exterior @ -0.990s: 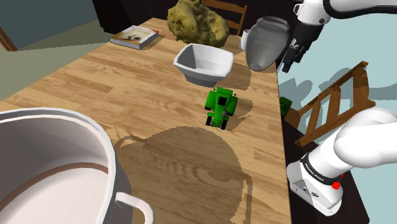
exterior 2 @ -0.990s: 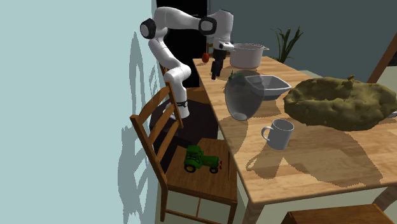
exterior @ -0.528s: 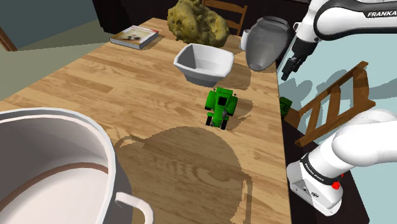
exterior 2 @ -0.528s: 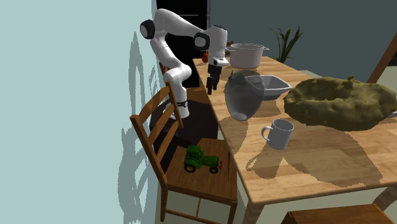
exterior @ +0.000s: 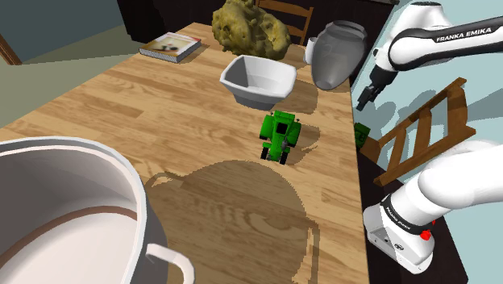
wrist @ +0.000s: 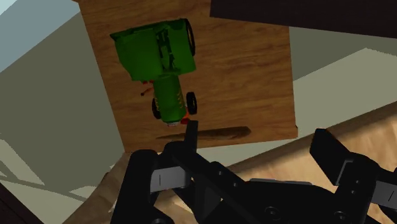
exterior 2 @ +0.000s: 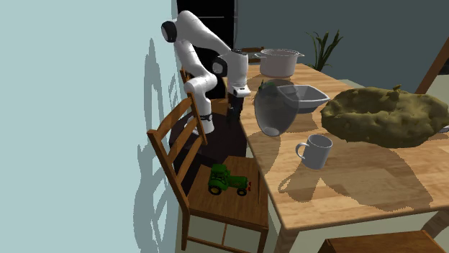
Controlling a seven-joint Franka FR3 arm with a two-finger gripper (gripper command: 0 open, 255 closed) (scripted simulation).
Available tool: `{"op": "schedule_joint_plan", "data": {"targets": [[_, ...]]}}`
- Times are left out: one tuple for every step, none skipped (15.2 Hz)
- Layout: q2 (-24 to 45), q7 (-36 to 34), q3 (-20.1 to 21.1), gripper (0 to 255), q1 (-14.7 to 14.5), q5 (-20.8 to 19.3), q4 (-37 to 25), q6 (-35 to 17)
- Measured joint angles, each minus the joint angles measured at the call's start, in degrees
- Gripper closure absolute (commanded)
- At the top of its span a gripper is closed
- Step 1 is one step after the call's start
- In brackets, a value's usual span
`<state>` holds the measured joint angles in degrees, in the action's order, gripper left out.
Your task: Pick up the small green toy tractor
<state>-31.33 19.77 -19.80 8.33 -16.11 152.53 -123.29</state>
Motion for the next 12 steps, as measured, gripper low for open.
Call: {"op": "schedule_joint_plan", "data": {"targets": [[1.9, 0.7, -1.2, 0, 0.0, 0.0, 0.4, -2.4], [4.0, 1.9, -2.5, 0, 0.0, 0.2, -0.1, -4.4], [5.8, 3.2, -4.0, 0, 0.2, 0.3, -0.1, -6.4], [7.8, 4.7, -5.6, 0, 0.3, 0.6, -0.2, -8.6], [9.7, 6.0, -6.9, 0, 0.2, 1.1, -0.3, -10.5], [12.4, 7.4, -8.3, 0, -0.3, 2.1, -0.8, -12.9], [14.4, 9.0, -9.6, 0, -0.6, 3.1, -1.2, -14.6], [16.6, 10.7, -10.9, 0, -1.0, 4.5, -1.6, -16.5], [19.5, 13.2, -12.6, 0, -1.6, 6.5, -2.4, -18.5], [22.5, 16.0, -14.2, 0, -2.2, 8.9, -3.1, -20.7], [24.6, 18.6, -15.3, 0, -2.5, 11.3, -3.6, -22.1], [27.6, 21.8, -16.3, 0, -3.1, 14.6, -4.7, -23.6]]}}
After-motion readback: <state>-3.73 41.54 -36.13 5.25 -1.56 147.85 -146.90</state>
